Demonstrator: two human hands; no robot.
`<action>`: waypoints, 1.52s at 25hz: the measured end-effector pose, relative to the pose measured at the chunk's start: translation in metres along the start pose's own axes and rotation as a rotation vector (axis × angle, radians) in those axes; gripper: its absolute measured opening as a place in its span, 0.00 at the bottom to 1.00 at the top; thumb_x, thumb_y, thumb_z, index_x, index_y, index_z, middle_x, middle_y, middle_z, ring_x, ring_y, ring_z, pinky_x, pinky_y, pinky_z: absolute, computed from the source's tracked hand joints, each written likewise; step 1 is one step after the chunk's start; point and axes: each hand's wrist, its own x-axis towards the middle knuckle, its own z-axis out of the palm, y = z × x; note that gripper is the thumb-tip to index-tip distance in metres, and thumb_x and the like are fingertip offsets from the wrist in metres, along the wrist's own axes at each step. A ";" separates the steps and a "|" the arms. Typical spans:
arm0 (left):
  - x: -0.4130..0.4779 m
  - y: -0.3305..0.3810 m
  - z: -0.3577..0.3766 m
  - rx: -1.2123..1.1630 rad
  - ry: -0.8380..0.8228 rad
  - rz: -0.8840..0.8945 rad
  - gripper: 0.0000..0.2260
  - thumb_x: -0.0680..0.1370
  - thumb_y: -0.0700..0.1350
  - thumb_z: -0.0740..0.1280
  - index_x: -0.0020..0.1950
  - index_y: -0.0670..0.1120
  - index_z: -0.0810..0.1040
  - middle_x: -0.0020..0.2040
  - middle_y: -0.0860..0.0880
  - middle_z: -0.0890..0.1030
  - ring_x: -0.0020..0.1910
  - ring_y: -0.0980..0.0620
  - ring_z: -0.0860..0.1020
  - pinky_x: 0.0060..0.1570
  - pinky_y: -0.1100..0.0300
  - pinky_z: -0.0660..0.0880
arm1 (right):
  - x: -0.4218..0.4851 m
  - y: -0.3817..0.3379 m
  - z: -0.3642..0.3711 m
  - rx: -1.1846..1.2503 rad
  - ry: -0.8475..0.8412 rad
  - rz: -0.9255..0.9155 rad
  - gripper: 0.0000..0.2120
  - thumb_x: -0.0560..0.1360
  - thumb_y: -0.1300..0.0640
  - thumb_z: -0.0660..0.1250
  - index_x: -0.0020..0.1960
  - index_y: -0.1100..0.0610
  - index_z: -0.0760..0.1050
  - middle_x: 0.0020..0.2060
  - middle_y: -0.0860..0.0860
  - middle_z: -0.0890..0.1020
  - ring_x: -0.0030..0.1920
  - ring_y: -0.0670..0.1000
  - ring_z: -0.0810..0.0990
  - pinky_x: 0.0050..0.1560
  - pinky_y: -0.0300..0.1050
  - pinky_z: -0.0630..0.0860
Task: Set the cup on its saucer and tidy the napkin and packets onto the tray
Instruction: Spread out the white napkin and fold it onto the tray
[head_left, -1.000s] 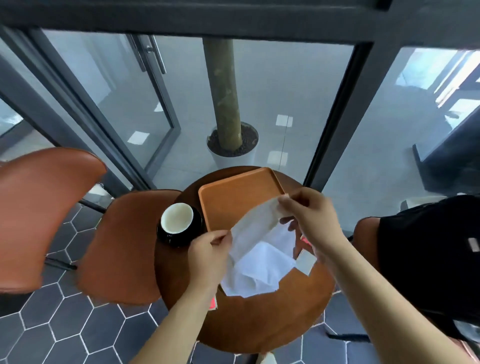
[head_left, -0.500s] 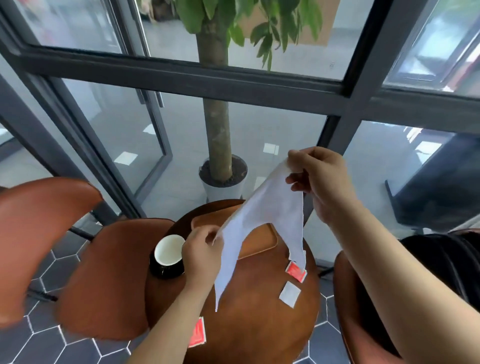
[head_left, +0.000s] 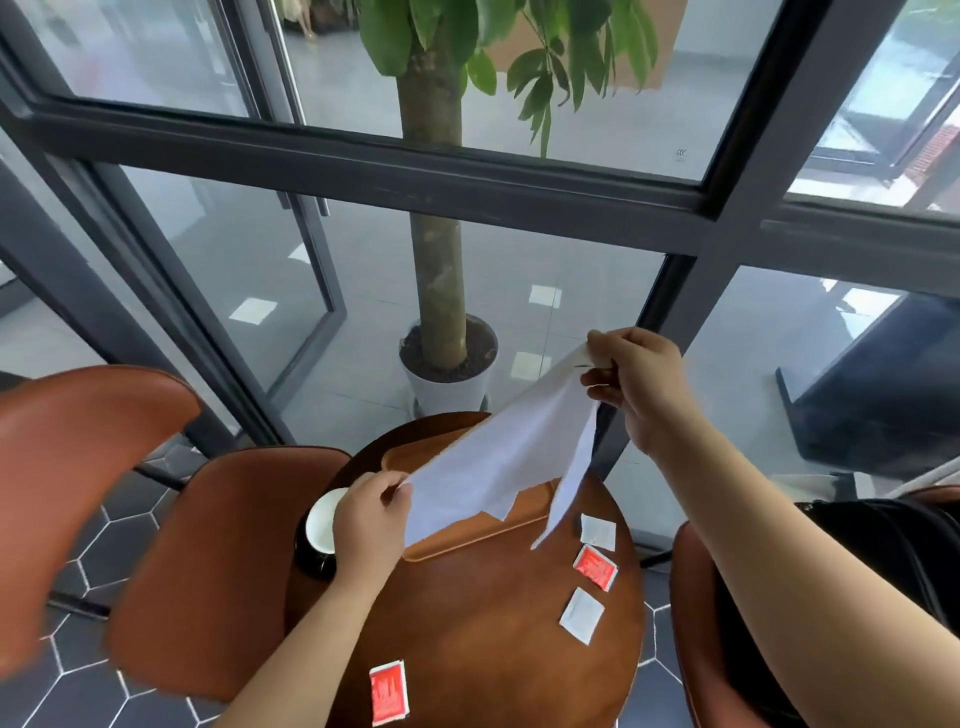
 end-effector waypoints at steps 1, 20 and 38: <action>0.007 0.007 -0.002 -0.015 0.046 -0.015 0.07 0.78 0.39 0.69 0.53 0.41 0.84 0.46 0.48 0.83 0.44 0.50 0.79 0.43 0.60 0.71 | 0.007 -0.001 -0.001 0.025 -0.017 -0.020 0.09 0.74 0.57 0.70 0.43 0.63 0.77 0.31 0.53 0.81 0.30 0.52 0.82 0.34 0.45 0.78; -0.147 -0.093 0.088 0.485 -0.561 -0.069 0.14 0.79 0.41 0.60 0.58 0.54 0.79 0.54 0.56 0.76 0.54 0.55 0.76 0.53 0.62 0.72 | -0.016 0.314 -0.101 -0.897 -0.313 0.423 0.07 0.72 0.55 0.64 0.35 0.55 0.74 0.29 0.49 0.78 0.32 0.50 0.76 0.34 0.44 0.71; 0.077 -0.122 0.217 0.685 -0.314 0.030 0.09 0.82 0.49 0.61 0.49 0.47 0.79 0.48 0.48 0.77 0.43 0.49 0.77 0.42 0.56 0.76 | 0.158 0.336 0.030 -1.398 -0.379 -0.148 0.11 0.75 0.48 0.66 0.39 0.53 0.75 0.33 0.49 0.77 0.36 0.53 0.76 0.28 0.40 0.62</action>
